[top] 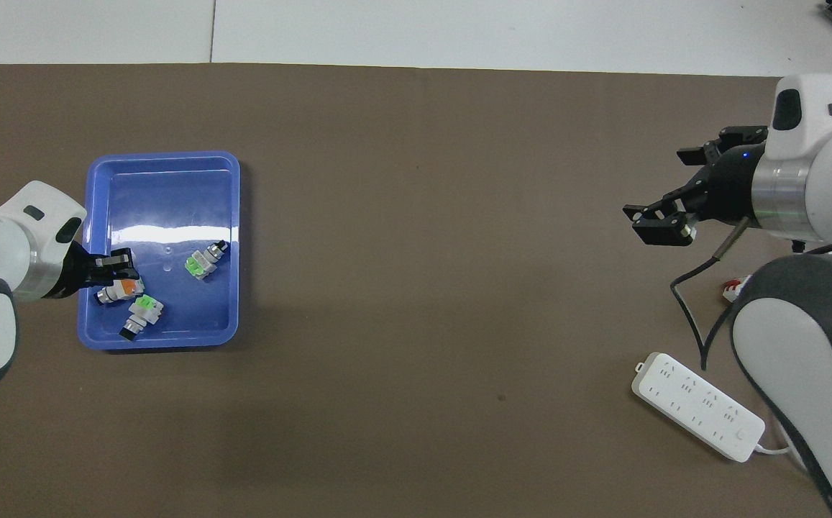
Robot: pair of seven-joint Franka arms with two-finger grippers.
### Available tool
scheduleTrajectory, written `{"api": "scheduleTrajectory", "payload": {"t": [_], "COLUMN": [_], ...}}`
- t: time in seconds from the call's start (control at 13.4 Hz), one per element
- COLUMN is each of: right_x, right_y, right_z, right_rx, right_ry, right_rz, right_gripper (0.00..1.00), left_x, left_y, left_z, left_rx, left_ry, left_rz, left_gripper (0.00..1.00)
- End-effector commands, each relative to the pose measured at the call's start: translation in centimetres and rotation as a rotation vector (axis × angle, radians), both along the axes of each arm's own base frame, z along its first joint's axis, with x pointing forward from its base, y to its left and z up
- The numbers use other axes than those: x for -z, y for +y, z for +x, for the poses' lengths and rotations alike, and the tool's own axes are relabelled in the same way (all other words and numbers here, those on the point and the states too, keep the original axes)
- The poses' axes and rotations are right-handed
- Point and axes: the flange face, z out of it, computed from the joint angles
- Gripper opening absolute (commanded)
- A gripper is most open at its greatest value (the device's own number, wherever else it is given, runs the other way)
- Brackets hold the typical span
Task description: Turn and place switch with both arms
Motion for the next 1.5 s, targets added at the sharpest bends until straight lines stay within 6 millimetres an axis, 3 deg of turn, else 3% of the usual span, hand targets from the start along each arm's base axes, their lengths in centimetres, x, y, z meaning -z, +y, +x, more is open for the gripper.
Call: {"api": "scheduleTrajectory", "payload": {"t": [0.0, 0.22, 0.52, 0.67, 0.82, 0.97, 1.05, 1.27, 1.42], "right_x": [-0.7, -1.6, -2.3, -2.6, -4.0, -4.7, -5.1, -7.2, -6.7], "right_y": [-1.1, -1.9, -3.3, -3.8, -4.4, -4.9, -5.0, -6.0, -5.6], "right_z": [0.2, -0.1, -1.1, -1.9, -2.6, -3.1, -3.3, -2.7, -2.7], "right_rx": [0.157, 0.284, 0.547, 0.667, 0.755, 0.811, 0.815, 0.837, 0.837], "right_ry": [0.019, 0.012, 0.064, 0.141, 0.221, 0.266, 0.285, 0.316, 0.324], "right_rz": [0.006, -0.041, -0.031, -0.021, -0.031, -0.038, -0.054, -0.098, -0.102], "right_gripper": [1.0, 1.0, 1.0, 1.0, 1.0, 1.0, 1.0, 1.0, 1.0], "left_x": [-4.5, -9.9, -15.8, -17.1, -16.8, -15.3, -14.6, -14.5, -13.5], "left_y": [-0.6, -2.1, -3.5, -3.5, -3.4, -3.5, -3.5, -4.1, -4.4], "left_z": [2.6, 4.1, 3.2, 2.5, 2.4, 2.1, 1.8, 1.7, 1.5], "left_rx": [0.063, 0.101, 0.211, 0.272, 0.281, 0.277, 0.278, 0.285, 0.295], "left_ry": [0.04, 0.101, 0.158, 0.193, 0.171, 0.133, 0.14, 0.123, 0.094], "left_rz": [0.084, 0.108, 0.12, 0.126, 0.105, 0.064, 0.063, 0.004, -0.018], "left_gripper": [0.66, 0.66, 0.66, 0.66, 0.73, 0.95, 0.99, 0.99, 0.99]}}
